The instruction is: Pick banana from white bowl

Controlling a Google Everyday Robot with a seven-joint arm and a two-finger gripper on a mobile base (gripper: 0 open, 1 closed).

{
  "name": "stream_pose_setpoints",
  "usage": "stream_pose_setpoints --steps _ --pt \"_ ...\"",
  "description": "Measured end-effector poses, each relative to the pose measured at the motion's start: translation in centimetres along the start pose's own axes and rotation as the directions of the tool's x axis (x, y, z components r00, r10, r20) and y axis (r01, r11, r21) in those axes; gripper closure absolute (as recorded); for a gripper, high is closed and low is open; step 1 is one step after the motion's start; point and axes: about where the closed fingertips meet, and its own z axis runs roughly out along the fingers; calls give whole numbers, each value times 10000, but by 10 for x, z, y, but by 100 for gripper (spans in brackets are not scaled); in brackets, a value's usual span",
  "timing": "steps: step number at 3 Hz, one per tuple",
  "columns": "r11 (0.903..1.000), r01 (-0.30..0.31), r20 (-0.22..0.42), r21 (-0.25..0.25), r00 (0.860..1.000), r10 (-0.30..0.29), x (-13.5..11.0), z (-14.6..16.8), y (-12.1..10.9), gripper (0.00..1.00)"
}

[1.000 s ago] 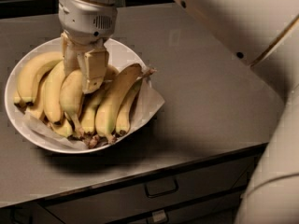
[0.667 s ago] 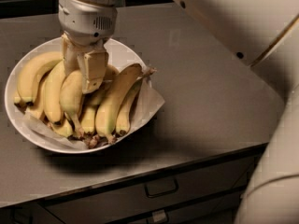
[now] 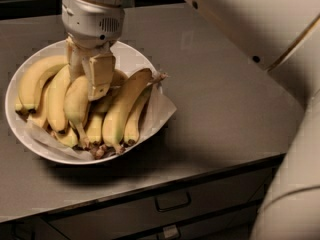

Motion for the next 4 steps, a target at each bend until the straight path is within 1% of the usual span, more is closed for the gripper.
stream_pose_setpoints --steps 1,2,3,4 --pt "9976 158 -266 672 9995 -140 -14 -12 -14 100" --pt "9924 415 -770 1163 9965 -326 -33 -28 -21 100" --pt "9858 600 -1195 1567 9920 -414 -48 -42 -23 100" --pt "9775 664 -1542 2000 9874 -355 -58 -55 -19 100"
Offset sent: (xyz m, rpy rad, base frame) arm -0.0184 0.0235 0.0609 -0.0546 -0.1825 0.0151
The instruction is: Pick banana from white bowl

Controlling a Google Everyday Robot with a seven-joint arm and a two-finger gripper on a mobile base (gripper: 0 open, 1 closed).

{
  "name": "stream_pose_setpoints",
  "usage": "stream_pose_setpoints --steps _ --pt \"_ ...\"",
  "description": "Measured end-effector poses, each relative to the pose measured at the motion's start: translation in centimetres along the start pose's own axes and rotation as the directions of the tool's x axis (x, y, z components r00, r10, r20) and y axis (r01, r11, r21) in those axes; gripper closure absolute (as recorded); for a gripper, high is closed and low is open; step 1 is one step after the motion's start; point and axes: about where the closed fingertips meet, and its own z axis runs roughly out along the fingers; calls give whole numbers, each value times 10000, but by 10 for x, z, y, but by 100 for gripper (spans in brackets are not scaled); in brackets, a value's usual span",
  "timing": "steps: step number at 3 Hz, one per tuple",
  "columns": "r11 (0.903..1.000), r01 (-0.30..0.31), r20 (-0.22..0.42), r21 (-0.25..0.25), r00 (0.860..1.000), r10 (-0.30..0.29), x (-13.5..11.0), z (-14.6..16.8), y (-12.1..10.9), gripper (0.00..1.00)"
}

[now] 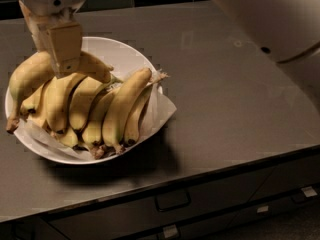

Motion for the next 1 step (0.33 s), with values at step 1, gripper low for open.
stream_pose_setpoints --steps 1 --pt "9985 40 -273 542 9996 -25 -6 -14 5 100"
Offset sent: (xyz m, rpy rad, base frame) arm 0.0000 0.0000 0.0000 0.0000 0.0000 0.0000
